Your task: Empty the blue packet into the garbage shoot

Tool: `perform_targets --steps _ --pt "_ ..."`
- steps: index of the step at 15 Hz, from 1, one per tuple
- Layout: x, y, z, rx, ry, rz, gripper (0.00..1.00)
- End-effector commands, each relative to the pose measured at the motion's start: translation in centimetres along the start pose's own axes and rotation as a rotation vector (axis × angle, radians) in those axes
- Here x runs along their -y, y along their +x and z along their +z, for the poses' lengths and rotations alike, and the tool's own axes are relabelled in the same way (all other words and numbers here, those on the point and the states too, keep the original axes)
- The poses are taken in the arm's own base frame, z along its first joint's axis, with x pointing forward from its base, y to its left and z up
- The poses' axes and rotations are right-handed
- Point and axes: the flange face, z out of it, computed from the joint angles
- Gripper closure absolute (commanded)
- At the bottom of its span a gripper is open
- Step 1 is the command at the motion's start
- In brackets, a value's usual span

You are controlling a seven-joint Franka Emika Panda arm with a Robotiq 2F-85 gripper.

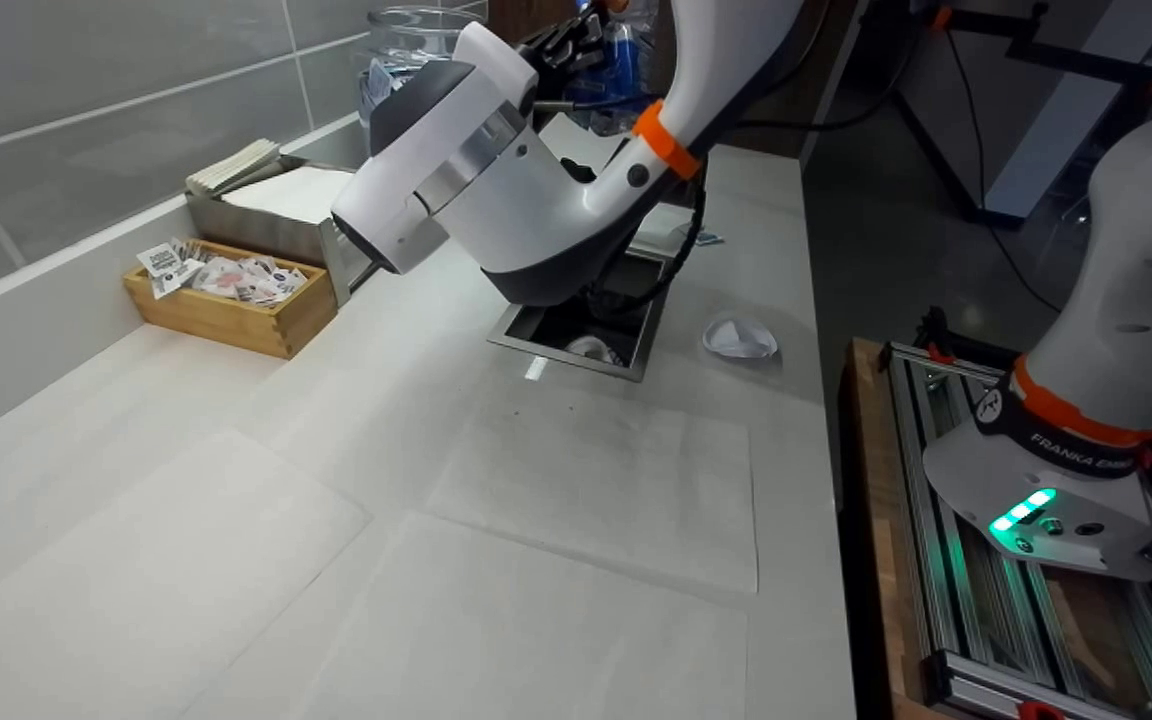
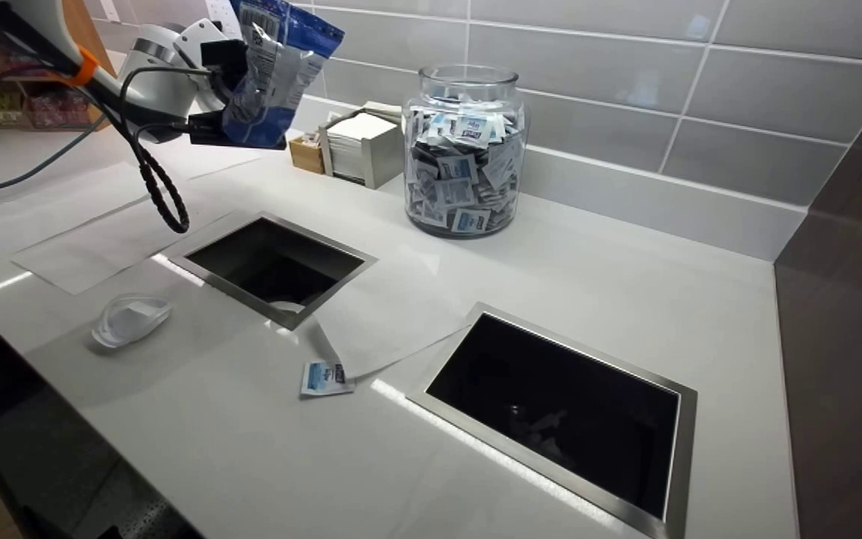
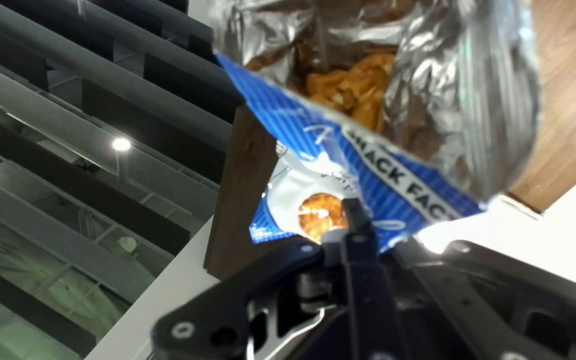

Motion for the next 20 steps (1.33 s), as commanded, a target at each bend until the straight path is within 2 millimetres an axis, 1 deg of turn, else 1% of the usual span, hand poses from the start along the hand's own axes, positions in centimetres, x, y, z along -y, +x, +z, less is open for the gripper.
perform_targets --steps 1,6,7,9,10,11,12,13,14,16,17,19,20 --pt "0.54 0.24 0.12 -0.019 0.008 0.057 1.00" --pt "0.72 0.15 0.13 -0.028 0.019 0.065 1.00" --pt "0.49 0.22 -0.33 0.027 0.072 0.027 1.00" --pt "0.92 0.07 0.29 -0.058 0.005 0.086 1.00" --pt "0.59 0.10 -0.42 0.033 0.079 0.025 1.00" --pt "0.95 0.15 0.14 -0.052 0.019 0.099 1.00" --pt "0.78 0.09 -0.30 -0.009 0.065 0.059 1.00" --pt "0.91 0.11 0.09 -0.064 0.024 0.102 1.00" --pt "0.87 0.06 -0.22 -0.028 0.054 0.078 1.00" --pt "0.79 0.14 -0.13 -0.088 0.040 0.112 1.00" --pt "0.69 0.38 -0.44 0.006 0.071 0.068 1.00" --pt "0.88 0.54 0.04 -0.116 0.021 0.144 1.00" --pt "0.75 0.46 -0.35 -0.019 0.060 0.090 1.00"
